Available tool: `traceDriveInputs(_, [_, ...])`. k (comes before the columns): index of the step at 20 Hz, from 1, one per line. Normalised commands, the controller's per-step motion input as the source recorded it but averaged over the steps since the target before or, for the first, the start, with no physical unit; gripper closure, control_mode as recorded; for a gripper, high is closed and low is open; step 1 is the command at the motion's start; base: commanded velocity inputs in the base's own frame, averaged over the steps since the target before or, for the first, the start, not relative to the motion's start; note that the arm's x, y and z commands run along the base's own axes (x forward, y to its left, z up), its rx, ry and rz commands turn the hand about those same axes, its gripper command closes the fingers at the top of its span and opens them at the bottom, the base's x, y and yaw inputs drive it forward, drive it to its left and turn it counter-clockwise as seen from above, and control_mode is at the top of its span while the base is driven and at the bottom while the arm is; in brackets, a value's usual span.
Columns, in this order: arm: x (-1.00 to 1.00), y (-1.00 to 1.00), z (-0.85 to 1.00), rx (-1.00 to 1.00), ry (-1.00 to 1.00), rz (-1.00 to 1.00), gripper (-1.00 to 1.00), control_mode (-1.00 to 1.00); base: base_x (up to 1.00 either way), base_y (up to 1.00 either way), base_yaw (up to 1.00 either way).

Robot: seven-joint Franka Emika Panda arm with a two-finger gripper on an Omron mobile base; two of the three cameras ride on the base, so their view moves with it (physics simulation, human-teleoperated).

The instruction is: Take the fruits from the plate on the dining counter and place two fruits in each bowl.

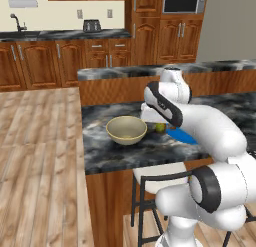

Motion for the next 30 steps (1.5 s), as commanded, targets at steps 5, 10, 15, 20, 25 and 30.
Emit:
traceDriveInputs(5, [0.09,0.86,0.01,0.0,0.22,0.01,1.0,-1.0,0.0,0.0,0.0])
traceDriveInputs(10, [0.38,0.64,0.0,0.0,0.07,0.01,1.0,-1.0,0.0,0.0,0.0])
traceDriveInputs(15, [0.74,0.02,-0.13,0.0,0.0,0.0,1.0,-1.0,0.0,0.0,0.0])
traceDriveInputs(20, [0.55,0.0,-0.58,-0.06,-0.03,0.0,1.0,-1.0,0.0,0.0,0.0])
traceDriveInputs(25, [0.45,0.0,-0.72,-0.1,-0.06,0.0,1.0,-1.0,0.0,0.0,0.0])
traceDriveInputs(30, [0.41,0.0,-0.36,0.0,0.0,0.0,1.0,-1.0,0.0,0.0,0.0])
